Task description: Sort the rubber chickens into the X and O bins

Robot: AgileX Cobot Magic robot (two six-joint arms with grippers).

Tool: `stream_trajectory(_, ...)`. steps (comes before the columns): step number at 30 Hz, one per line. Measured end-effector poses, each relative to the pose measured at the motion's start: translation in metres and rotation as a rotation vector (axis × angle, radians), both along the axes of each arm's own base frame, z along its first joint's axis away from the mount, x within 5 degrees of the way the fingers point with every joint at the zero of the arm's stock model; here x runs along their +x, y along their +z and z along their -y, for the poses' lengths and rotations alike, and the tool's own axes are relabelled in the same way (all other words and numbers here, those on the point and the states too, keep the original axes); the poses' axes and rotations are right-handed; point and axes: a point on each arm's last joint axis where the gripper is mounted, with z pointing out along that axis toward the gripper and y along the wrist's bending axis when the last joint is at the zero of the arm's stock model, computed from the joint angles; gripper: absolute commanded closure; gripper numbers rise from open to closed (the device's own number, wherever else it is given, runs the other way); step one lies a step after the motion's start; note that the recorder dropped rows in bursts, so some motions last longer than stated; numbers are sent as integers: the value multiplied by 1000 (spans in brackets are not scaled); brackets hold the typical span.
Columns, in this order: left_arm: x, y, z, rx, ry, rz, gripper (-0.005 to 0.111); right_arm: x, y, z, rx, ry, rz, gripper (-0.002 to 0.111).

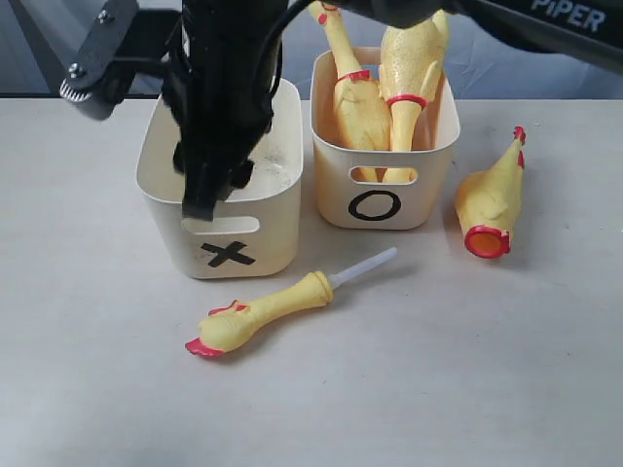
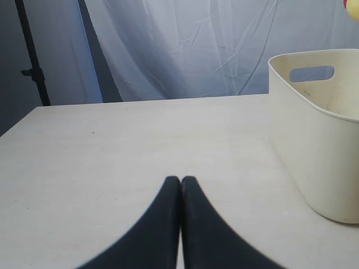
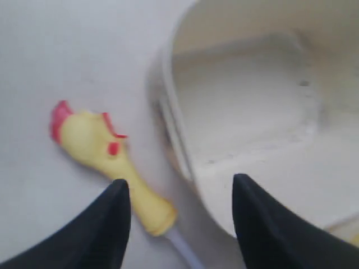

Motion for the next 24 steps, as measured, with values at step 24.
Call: stream_trajectory(24,0,0,0,0,0,0,107,-22,-143,29,-131,188,-6,55)
